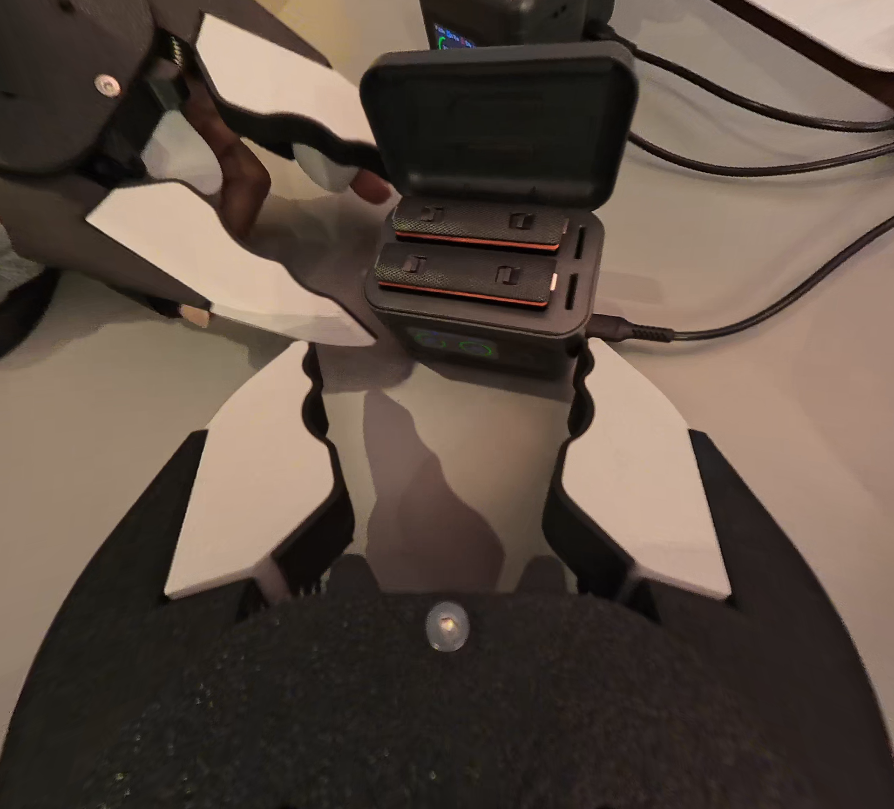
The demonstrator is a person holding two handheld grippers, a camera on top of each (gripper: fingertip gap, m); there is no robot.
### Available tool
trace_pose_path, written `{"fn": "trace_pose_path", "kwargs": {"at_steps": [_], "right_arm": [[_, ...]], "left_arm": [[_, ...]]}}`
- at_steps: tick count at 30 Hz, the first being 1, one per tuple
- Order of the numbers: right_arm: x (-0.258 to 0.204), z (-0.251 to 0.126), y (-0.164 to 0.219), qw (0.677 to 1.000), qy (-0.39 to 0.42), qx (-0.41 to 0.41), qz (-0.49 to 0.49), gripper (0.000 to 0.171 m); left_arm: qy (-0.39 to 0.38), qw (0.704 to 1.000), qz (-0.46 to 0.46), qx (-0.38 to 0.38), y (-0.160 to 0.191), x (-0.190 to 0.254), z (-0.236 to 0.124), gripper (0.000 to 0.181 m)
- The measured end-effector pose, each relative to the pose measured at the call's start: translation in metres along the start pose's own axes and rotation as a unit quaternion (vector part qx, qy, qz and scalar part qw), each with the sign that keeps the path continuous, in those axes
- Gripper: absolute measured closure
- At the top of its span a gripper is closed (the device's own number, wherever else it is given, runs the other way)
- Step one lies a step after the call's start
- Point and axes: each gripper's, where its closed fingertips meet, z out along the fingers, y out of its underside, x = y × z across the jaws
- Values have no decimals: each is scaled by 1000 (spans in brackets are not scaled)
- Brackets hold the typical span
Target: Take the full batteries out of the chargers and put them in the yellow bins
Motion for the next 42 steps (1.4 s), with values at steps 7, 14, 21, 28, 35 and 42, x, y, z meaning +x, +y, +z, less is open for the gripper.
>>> {"fn": "trace_pose_path", "kwargs": {"at_steps": [7,14,21,28,35,42], "right_arm": [[-2,-5,-1,999,-28,20,21,72],[-3,-11,-1,998,-51,34,30,72],[-8,-22,-2,996,-72,43,27,89],[18,-27,-22,995,57,85,10,96],[21,-17,-46,970,216,110,-4,98],[16,-1,-43,970,219,102,12,106]], "left_arm": [[-14,999,-32,-4,-3,-1,10,112],[22,1000,-4,-1,-2,-1,13,113],[94,995,17,-3,3,-8,11,131],[101,995,18,-4,3,-10,11,131],[96,995,22,-3,3,-10,11,131],[97,995,20,-3,3,-10,11,131]]}}
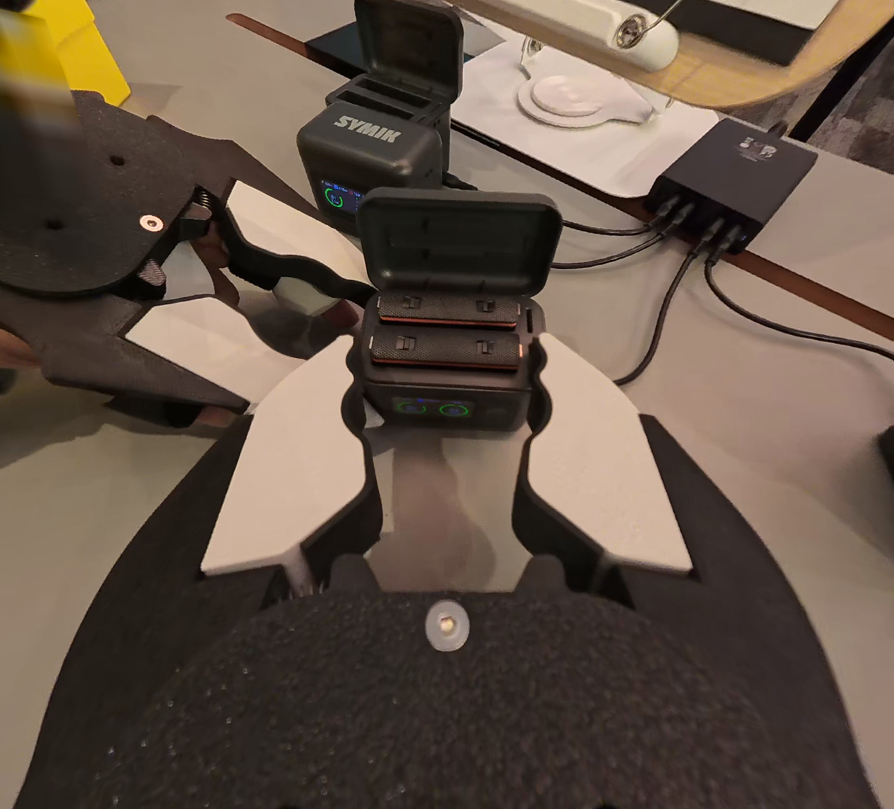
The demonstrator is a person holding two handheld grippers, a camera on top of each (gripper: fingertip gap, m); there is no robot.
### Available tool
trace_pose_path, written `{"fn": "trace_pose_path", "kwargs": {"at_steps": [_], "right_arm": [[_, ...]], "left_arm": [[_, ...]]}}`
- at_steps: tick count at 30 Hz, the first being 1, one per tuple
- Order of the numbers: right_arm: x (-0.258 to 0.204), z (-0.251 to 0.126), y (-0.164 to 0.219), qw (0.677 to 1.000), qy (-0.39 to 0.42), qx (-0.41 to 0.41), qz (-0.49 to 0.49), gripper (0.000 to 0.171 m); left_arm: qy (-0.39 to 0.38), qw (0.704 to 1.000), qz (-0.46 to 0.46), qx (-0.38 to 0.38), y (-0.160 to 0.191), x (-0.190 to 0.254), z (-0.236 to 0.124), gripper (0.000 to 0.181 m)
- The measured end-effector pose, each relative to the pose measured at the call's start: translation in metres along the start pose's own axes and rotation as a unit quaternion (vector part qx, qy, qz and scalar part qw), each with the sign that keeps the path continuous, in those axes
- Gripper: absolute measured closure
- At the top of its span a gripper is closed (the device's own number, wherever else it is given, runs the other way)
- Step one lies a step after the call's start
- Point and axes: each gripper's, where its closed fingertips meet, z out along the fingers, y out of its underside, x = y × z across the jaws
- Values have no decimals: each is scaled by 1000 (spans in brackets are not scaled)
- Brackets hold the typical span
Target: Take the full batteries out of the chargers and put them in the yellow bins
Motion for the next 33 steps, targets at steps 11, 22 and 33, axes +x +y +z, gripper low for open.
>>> {"fn": "trace_pose_path", "kwargs": {"at_steps": [11,22,33], "right_arm": [[1,2,0,1000,-14,4,14,109],[35,-17,-14,983,-56,64,162,117],[166,-97,-23,964,228,134,29,96]], "left_arm": [[1,1000,-1,0,0,0,0,131],[1,1000,-1,0,0,0,0,131],[-44,999,-19,1,3,-19,-4,136]]}}
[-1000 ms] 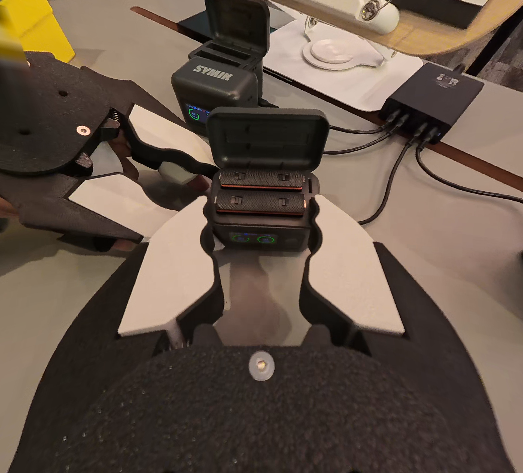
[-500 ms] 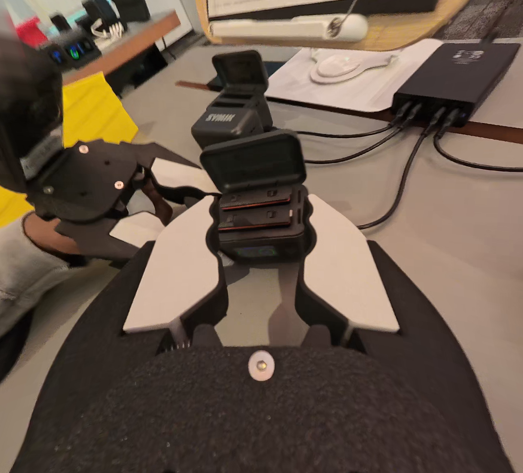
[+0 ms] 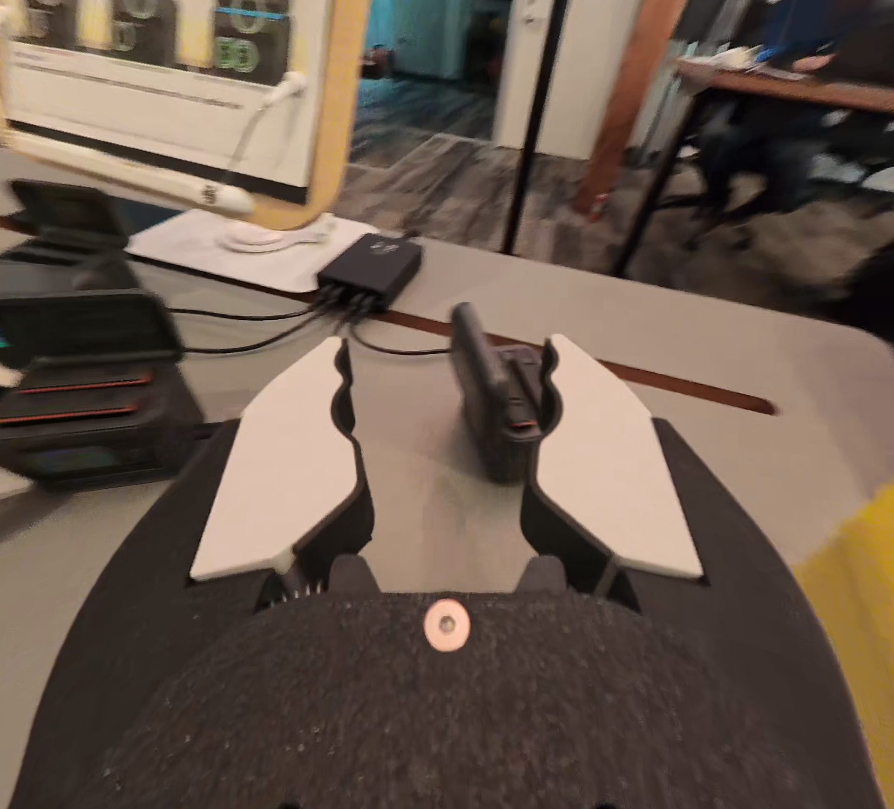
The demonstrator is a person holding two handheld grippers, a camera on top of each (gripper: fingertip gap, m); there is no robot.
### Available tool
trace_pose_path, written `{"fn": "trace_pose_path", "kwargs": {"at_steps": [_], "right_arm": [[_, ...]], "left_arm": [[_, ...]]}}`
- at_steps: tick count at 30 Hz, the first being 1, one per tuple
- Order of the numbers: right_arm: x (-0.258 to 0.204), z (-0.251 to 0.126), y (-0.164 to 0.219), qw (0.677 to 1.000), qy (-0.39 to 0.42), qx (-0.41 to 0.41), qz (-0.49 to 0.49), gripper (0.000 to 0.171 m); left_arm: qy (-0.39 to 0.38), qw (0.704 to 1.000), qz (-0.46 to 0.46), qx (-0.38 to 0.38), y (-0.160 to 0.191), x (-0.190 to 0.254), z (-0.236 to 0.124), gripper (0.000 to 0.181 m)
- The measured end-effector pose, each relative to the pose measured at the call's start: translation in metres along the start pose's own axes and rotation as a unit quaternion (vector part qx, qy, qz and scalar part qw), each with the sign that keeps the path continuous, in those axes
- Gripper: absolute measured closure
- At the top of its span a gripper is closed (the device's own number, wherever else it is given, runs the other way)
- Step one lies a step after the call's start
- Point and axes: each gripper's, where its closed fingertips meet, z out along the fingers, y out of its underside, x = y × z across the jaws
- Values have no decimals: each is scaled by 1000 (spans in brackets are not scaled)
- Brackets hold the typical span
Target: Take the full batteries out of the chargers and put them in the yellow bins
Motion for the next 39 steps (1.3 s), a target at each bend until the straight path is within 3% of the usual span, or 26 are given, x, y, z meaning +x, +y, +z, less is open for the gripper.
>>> {"fn": "trace_pose_path", "kwargs": {"at_steps": [2,6,10,14,23,28,31,33,39], "right_arm": [[22,-1,7,999,29,-11,-12,80],[44,4,34,997,33,-66,-5,62],[47,13,63,992,13,-125,4,58],[43,26,82,986,-7,-166,2,64],[38,49,90,982,-33,-187,-19,88],[35,52,94,978,-38,-204,-37,97],[31,42,93,974,-28,-225,2,100],[25,32,91,971,-21,-237,37,115],[-4,12,94,965,-52,-255,-3,116]], "left_arm": [[-12,1000,-5,0,0,-4,0,139],[-55,998,-22,-3,1,-17,0,145],[-127,991,-48,-7,4,-38,-3,148],[-229,970,-78,0,7,-63,-18,171],[-267,953,-96,103,-16,-60,-48,172],[-264,956,-67,113,-23,-47,-49,172],[-226,968,-25,107,-27,-28,-38,172],[-210,973,27,97,-30,-13,-29,172],[-189,972,122,65,-33,20,-7,171]]}}
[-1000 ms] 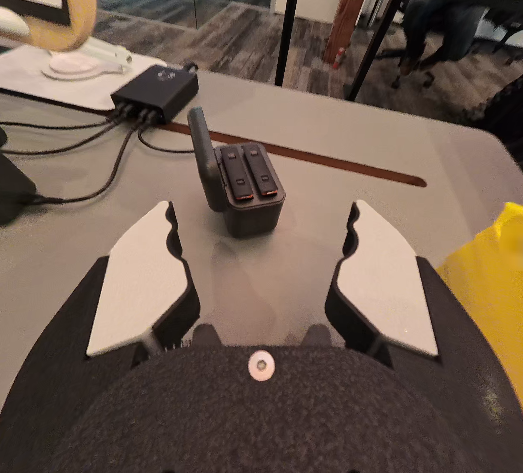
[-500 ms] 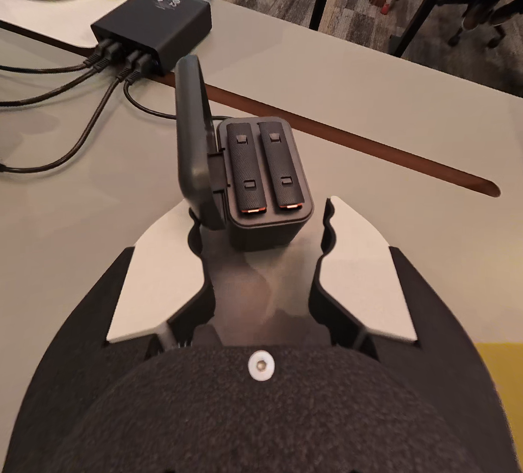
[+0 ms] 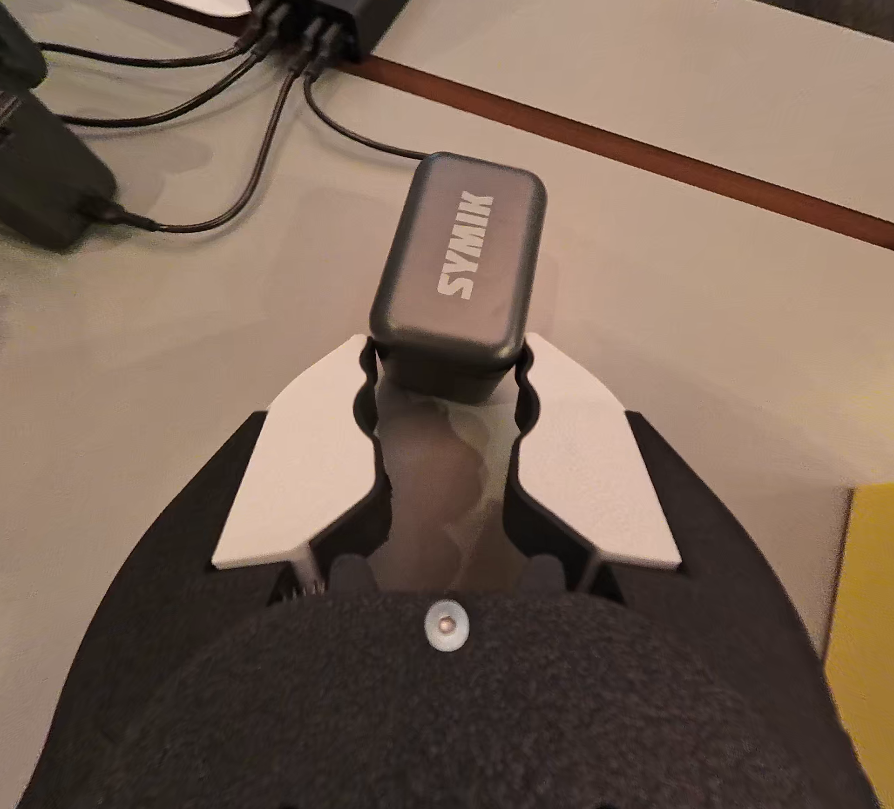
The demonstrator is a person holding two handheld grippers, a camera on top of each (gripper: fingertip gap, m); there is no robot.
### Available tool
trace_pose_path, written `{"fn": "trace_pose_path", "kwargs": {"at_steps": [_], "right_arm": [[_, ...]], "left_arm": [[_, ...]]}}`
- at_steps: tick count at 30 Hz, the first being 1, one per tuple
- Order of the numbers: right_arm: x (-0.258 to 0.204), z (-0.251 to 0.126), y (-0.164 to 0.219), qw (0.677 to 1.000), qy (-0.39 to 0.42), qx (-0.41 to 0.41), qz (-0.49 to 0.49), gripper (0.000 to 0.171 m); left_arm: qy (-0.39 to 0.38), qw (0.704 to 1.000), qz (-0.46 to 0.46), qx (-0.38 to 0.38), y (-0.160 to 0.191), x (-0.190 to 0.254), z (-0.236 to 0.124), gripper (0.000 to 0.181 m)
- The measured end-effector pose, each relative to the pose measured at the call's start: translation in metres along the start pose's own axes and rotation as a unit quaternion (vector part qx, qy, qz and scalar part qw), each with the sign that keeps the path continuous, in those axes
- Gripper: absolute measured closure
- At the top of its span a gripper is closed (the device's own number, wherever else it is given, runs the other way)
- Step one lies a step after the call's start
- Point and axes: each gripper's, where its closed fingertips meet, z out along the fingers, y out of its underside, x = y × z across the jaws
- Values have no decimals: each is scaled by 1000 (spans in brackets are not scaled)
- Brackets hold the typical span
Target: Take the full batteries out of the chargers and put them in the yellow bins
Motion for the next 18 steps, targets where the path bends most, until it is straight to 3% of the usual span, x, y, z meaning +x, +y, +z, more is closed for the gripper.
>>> {"fn": "trace_pose_path", "kwargs": {"at_steps": [5,10,15,18], "right_arm": [[-22,-6,3,998,-44,-35,-27,124],[-80,-18,3,976,-190,-38,-96,132],[-139,-60,-19,898,-395,118,-154,132],[-110,-68,-57,902,-355,229,-90,122]], "left_arm": [[10,1000,15,-3,1,7,-1,171],[19,1000,10,-8,4,9,2,171],[20,1000,10,-9,5,9,2,171],[18,1000,6,-8,6,7,1,171]]}}
